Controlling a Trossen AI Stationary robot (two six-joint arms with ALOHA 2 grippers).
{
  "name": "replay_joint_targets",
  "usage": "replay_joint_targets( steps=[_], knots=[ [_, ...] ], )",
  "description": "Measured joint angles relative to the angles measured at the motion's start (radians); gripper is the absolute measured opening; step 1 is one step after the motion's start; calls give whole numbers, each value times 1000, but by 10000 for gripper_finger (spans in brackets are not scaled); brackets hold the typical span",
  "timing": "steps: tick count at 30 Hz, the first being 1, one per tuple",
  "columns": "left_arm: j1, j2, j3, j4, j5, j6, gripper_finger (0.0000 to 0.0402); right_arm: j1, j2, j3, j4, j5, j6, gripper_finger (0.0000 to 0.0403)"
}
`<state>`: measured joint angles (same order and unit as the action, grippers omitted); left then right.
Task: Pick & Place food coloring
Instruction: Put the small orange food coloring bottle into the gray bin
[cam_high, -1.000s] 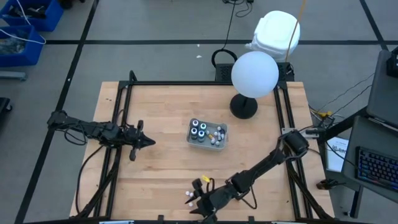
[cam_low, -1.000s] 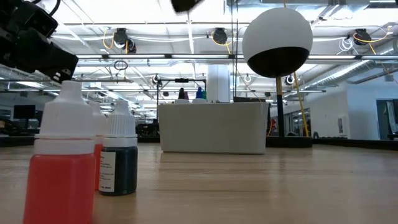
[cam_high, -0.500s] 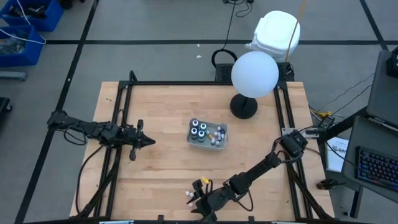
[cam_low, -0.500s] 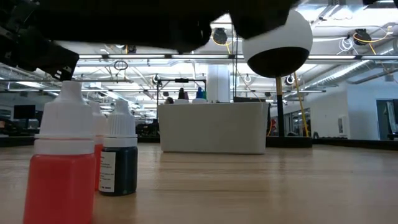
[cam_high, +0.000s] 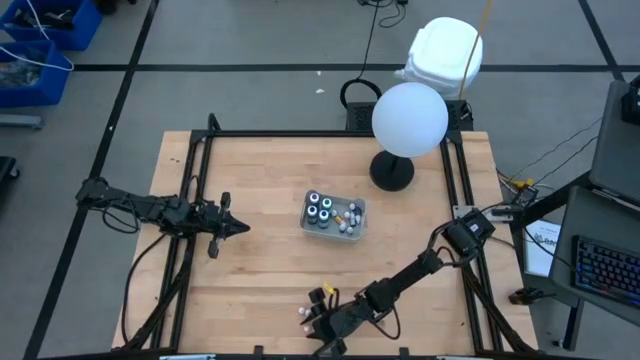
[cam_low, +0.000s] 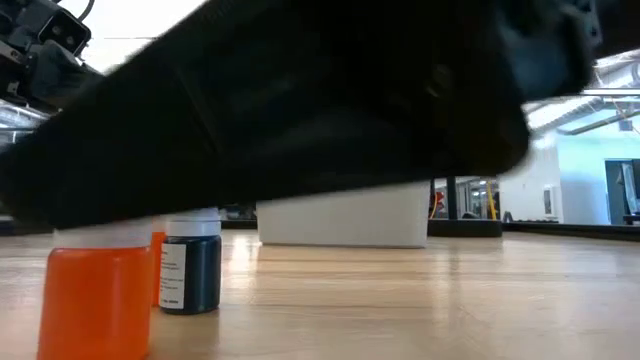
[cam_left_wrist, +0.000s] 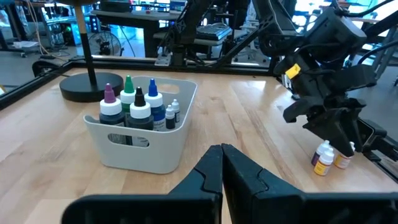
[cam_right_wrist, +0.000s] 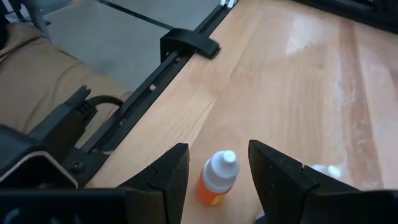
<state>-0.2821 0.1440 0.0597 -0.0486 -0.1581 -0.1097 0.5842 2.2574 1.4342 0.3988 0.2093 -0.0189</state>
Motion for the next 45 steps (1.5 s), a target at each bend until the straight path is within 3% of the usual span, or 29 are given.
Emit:
replay_joint_targets(
  steps=[8,19,23,30,35,41,45],
  knots=[
    [0,0,0,0,0,0,10,-1,-1,0,-12,-2,19,147],
    [0,0,1,0,0,2,10,-3,-1,0,-37,-6,42,75],
    [0,0,1,0,0,2,10,-5,-1,0,-32,-62,42,49],
    [0,0,1,0,0,2,10,-7,-19,-1,-22,-83,28,53],
    [0,0,1,0,0,2,10,-8,-164,-1,-120,-58,-67,52],
    [0,0,1,-1,0,0,10,-7,-412,-6,-365,142,-116,51],
    [0,0,1,-2,0,-4,10,-7,-602,-130,-379,154,-141,51]
  ],
)
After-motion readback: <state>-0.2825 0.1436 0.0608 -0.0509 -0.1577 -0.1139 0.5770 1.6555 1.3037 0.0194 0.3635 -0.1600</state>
